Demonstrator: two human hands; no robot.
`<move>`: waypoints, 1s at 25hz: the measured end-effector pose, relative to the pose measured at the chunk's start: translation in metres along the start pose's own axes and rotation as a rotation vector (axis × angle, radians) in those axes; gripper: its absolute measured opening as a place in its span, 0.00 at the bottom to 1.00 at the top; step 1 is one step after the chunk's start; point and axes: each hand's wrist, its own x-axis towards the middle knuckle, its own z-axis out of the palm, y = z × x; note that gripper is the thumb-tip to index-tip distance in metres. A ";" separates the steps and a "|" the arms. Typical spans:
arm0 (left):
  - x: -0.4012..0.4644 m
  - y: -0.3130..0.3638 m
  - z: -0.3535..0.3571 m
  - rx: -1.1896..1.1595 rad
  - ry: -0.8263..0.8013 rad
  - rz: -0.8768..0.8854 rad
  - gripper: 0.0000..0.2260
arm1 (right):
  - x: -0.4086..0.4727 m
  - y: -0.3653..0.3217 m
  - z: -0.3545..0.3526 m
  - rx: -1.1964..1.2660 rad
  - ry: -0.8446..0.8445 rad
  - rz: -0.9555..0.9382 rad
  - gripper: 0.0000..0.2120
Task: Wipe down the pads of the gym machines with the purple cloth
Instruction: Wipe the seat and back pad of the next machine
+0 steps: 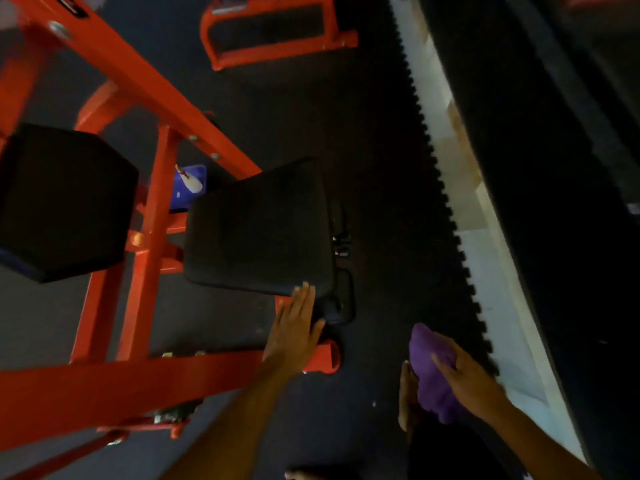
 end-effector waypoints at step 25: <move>0.194 -0.055 0.095 0.424 0.243 0.000 0.34 | 0.433 0.110 0.233 -0.944 -0.224 -0.392 0.32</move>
